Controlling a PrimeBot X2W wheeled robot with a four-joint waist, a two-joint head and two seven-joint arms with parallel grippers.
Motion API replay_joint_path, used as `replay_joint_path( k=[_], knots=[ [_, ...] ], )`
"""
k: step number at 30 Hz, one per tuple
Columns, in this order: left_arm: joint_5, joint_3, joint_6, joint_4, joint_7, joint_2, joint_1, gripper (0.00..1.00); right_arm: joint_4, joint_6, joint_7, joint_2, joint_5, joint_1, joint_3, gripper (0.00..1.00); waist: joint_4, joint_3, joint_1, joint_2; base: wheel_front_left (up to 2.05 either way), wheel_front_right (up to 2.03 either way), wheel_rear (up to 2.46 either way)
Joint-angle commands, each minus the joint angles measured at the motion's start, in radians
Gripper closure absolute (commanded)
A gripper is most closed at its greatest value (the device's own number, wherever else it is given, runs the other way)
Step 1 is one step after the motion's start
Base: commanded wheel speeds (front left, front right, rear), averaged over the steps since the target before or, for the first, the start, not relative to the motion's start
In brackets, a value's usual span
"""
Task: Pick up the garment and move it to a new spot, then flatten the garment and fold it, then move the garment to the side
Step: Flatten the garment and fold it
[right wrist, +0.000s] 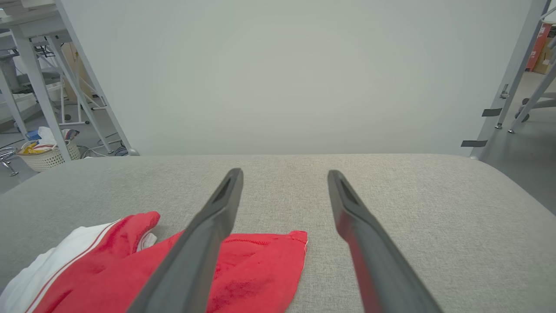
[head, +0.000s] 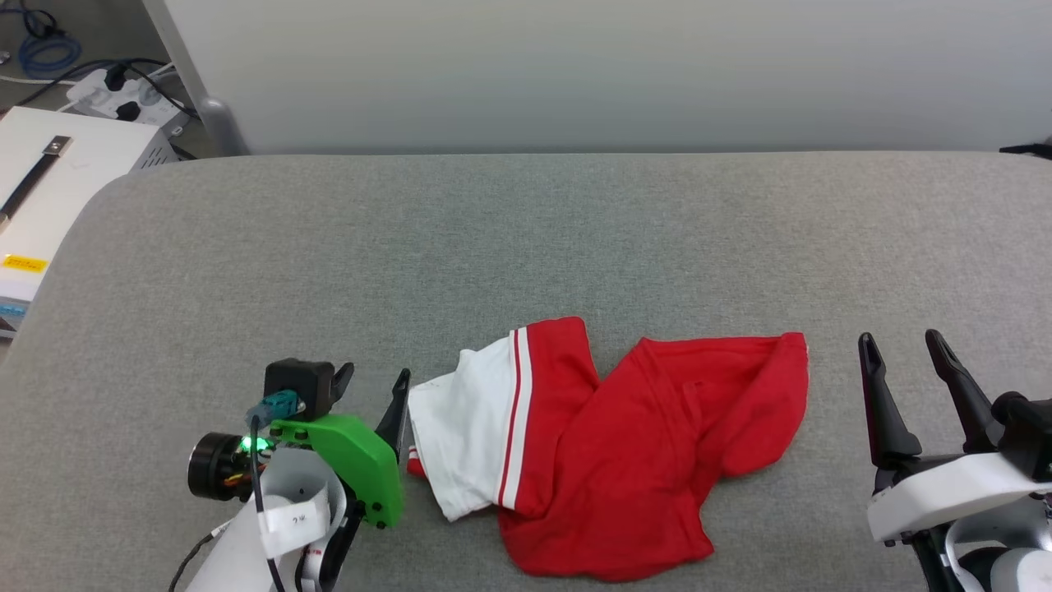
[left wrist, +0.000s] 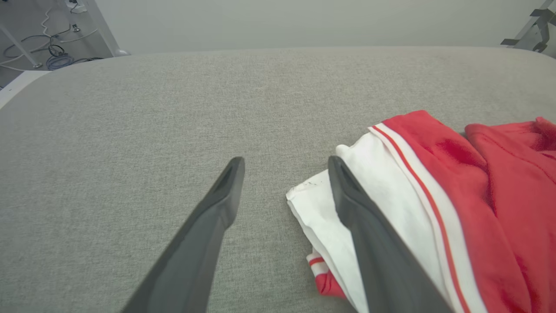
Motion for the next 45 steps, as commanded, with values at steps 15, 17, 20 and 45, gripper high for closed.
replay_joint_path(
  k=[15,17,20,45],
  knots=[
    [-0.051,-0.108,-0.121,0.250,0.375,0.085,-0.205,0.00,-0.059,0.000,0.041,0.037,0.018,0.028,0.022,0.00,-0.108,0.135,0.0000,0.0000,0.00,0.00,0.00],
    [-0.039,-0.138,-0.128,0.273,0.399,0.095,-0.220,0.00,-0.053,0.000,0.040,0.039,0.023,0.025,0.022,0.00,-0.114,0.145,0.0000,0.0000,0.00,0.00,0.00],
    [-0.014,-0.216,-0.137,0.306,0.455,0.112,-0.234,0.00,-0.043,0.000,0.040,0.042,0.035,0.020,0.023,0.00,-0.121,0.152,0.0000,0.0000,0.00,0.00,0.00],
    [-0.074,-0.225,0.094,-0.122,0.329,0.374,-0.201,1.00,-0.001,0.000,0.067,0.059,0.082,0.060,-0.021,0.00,-0.042,0.071,0.0000,0.0000,0.00,0.00,0.00]
  ],
)
